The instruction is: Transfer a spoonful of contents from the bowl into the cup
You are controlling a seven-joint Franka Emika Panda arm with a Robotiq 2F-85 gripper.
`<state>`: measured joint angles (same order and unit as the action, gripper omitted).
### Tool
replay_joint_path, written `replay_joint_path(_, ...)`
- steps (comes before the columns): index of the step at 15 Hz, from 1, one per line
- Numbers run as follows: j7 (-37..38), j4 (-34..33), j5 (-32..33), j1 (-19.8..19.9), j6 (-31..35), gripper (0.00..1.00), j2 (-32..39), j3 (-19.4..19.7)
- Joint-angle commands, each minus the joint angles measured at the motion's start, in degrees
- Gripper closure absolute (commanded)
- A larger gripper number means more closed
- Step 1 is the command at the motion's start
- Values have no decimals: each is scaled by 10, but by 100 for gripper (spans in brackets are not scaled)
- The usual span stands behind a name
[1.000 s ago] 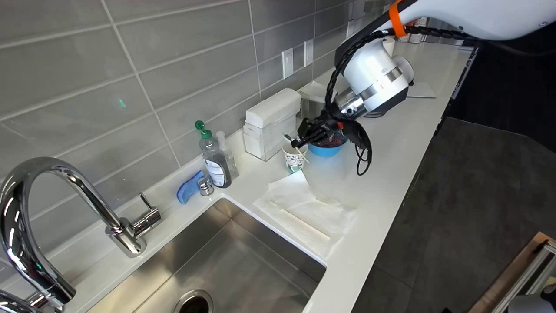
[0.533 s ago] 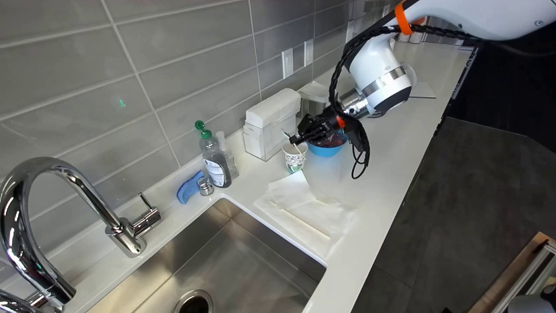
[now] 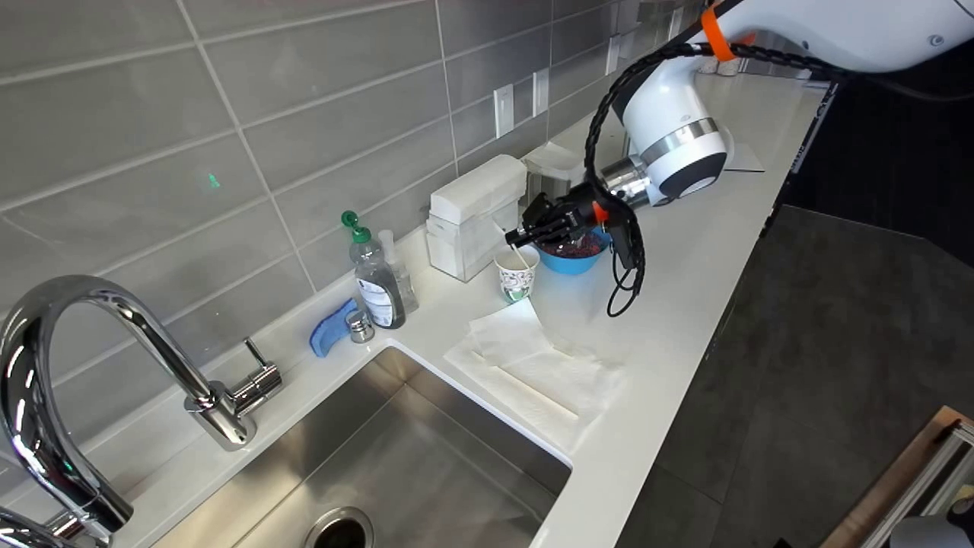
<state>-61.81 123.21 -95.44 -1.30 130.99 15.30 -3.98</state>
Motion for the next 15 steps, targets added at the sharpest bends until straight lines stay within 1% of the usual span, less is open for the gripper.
replay_joint_path(1,-25,8,-32,-2,-36,96,6,13)
replay_joint_path(8,-33,8,-43,-2,-68,96,8,21)
replay_joint_path(9,-40,9,-58,3,-89,96,9,21)
replay_joint_path(11,-44,10,-66,2,-103,96,12,25)
replay_joint_path(14,-35,12,-54,-3,-98,96,12,30)
replay_joint_path(15,-27,12,-41,-9,-78,96,9,31)
